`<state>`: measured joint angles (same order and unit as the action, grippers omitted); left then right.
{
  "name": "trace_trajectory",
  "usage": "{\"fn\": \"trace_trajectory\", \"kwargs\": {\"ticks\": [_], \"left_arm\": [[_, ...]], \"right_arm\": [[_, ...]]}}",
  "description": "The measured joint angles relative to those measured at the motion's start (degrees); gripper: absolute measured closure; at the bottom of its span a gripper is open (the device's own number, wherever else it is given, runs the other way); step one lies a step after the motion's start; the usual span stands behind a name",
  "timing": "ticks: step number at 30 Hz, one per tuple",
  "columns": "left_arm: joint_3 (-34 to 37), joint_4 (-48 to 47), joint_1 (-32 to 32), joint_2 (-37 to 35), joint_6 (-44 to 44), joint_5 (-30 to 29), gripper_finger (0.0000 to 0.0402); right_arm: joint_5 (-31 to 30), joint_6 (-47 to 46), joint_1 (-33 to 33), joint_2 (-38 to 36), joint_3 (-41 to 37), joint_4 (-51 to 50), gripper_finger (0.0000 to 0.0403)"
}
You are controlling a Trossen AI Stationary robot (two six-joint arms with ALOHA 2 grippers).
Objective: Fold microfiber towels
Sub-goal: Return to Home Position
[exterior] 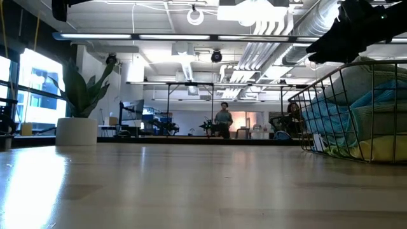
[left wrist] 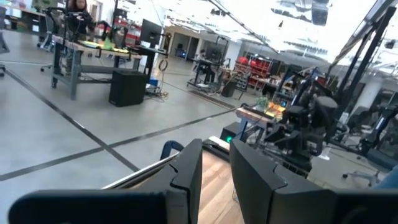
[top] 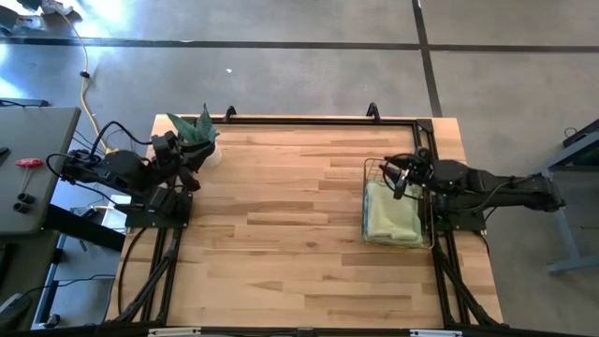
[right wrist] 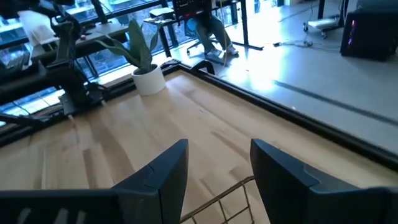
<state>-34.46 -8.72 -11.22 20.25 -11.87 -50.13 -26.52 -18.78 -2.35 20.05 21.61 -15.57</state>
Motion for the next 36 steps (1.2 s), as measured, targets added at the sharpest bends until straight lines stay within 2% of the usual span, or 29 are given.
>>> {"fn": "trace_trajectory", "kwargs": {"ticks": [4,12,23,28,36], "left_arm": [[0.0,-3.9,0.0,0.0,-3.4,0.0,0.0328],[0.0,-13.3,0.0,0.0,-13.5,0.0,0.0328],[0.0,-14.0,0.0,1.0,-17.6,5.2,0.0328],[0.0,-13.9,0.0,2.6,-18.5,5.6,0.0328],[0.0,-13.8,0.0,3.8,-20.1,6.3,0.0328]], "right_arm": [[-0.1,2.7,0.0,-0.9,0.0,0.0,0.0236],[-0.2,1.9,0.0,-2.1,0.0,0.0,0.0236],[0.1,0.6,0.1,-2.0,0.0,1.4,0.0236],[0.1,4.0,0.1,-1.0,-0.9,9.8,0.0236],[0.5,5.8,0.1,-1.5,-12.7,31.4,0.0236]]}}
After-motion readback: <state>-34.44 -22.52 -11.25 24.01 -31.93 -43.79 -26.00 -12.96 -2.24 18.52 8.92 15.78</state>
